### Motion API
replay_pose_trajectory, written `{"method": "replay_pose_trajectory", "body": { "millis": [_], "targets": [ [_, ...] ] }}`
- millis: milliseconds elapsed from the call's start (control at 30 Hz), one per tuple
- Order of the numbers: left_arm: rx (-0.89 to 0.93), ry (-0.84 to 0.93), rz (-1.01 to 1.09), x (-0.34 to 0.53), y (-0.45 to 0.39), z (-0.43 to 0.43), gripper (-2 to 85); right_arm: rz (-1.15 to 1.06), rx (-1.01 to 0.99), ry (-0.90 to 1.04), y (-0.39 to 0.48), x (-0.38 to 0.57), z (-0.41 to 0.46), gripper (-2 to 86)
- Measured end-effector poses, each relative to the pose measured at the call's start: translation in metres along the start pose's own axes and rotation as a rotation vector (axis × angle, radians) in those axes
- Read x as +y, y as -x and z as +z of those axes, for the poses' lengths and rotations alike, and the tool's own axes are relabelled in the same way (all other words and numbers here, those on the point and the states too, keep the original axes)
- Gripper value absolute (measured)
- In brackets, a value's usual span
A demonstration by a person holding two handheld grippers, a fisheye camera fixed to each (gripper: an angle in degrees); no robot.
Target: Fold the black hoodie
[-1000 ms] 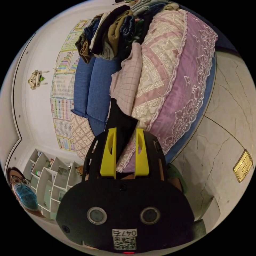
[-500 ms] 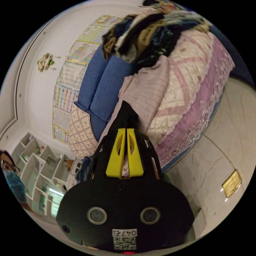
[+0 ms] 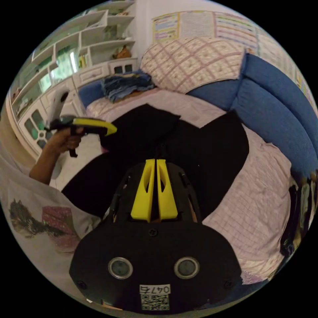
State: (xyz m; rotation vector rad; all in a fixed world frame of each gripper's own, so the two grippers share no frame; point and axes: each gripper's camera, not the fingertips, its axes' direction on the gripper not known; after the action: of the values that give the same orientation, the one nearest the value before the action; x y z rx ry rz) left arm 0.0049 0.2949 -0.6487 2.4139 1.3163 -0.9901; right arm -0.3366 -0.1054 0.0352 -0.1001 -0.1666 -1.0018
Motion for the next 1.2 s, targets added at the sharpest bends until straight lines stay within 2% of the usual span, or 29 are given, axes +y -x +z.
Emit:
{"method": "replay_pose_trajectory", "body": {
  "millis": [100, 200, 300, 367, 567, 733, 900, 1033, 1100, 1200],
  "targets": [
    [0.007, 0.013, -0.007, -0.011, 0.017, 0.001, -0.3, -0.024, 0.002, 0.042, 0.016, -0.013, 0.014, -0.4],
    [0.095, -0.009, -0.041, -0.028, 0.037, 0.004, 0.0, 0.026, -0.051, 0.021, 0.01, -0.024, 0.01, -0.2],
    [0.336, -0.069, -0.099, -0.059, 0.06, 0.012, 1.5, 0.049, -0.097, -0.011, 0.003, -0.035, -0.001, -0.2],
    [0.484, -0.055, -0.143, -0.094, 0.077, 0.031, 5.5, 0.02, -0.099, -0.044, 0.004, -0.042, -0.017, -0.2],
    [0.669, 0.083, -0.311, -0.177, 0.107, 0.117, 11.7, 0.032, -0.201, -0.228, -0.012, -0.047, -0.064, -0.4],
    [0.587, 0.138, -0.418, -0.232, 0.117, 0.182, 13.8, -0.031, -0.216, -0.193, -0.009, -0.058, -0.069, -0.4],
    [0.529, 0.164, -0.452, -0.268, 0.115, 0.233, 11.9, -0.023, -0.234, -0.224, -0.015, -0.072, -0.085, -0.3],
    [0.515, 0.166, -0.478, -0.282, 0.108, 0.267, 7.9, -0.01, -0.253, -0.252, -0.022, -0.084, -0.102, -0.4],
    [0.544, 0.147, -0.46, -0.286, 0.1, 0.276, 0.6, -0.006, -0.248, -0.254, -0.022, -0.09, -0.108, -0.4],
    [0.481, 0.07, -0.333, -0.294, 0.078, 0.27, -0.7, -0.002, -0.199, -0.235, -0.019, -0.104, -0.114, -0.4]
  ]
}}
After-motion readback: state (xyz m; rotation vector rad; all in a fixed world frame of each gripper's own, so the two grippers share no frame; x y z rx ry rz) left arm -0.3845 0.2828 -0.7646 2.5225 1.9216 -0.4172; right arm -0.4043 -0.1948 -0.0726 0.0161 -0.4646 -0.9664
